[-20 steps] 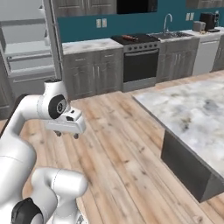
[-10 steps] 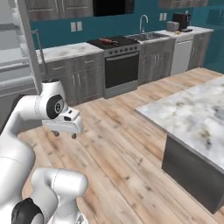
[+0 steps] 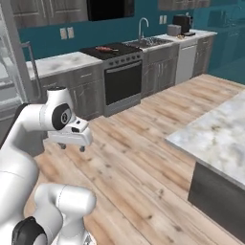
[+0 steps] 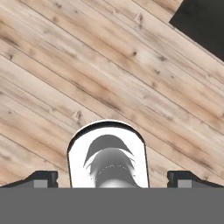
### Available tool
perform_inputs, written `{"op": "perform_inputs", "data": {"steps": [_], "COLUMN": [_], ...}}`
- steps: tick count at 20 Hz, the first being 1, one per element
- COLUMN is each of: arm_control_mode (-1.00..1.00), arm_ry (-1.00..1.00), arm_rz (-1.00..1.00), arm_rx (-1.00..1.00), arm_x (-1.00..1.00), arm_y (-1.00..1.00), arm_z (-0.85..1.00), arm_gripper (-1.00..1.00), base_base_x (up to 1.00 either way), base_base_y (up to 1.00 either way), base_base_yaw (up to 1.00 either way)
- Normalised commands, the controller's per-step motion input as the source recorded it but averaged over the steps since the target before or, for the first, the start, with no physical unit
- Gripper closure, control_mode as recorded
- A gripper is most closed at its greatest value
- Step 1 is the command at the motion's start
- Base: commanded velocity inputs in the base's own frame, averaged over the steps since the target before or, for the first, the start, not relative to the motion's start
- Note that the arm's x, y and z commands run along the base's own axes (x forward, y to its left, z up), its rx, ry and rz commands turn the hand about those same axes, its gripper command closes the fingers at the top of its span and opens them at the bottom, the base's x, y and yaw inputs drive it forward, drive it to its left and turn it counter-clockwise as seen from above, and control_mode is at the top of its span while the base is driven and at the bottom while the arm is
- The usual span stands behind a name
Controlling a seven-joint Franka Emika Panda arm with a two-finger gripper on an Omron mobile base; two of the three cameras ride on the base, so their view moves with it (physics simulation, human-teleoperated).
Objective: Place the cold items (avocado and eggplant) from the fridge in one tupperware on the dining counter. Place the warm items (kebab skewer and hot dog) in the stove area in another tupperware.
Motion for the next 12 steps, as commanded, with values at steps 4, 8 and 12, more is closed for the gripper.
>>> {"op": "perform_inputs", "data": {"steps": [4,8,12], "arm_control_mode": [1.0,1.0,1.0], "arm_ry": [0.0,0.0,0.0], "arm_rz": [0.0,0.0,0.0], "arm_rx": [0.0,0.0,0.0], "arm_x": [0.0,0.0,0.0], "arm_y": [0.0,0.0,0.0], "arm_z": [0.0,0.0,0.0], "arm_gripper": [-1.0,-1.0,-1.0], "base_base_x": [0.97,0.79,0.71], "base_base_y": [0.15,-0.01,0.0], "base_base_yaw": [-0.02,0.0,0.0]}}
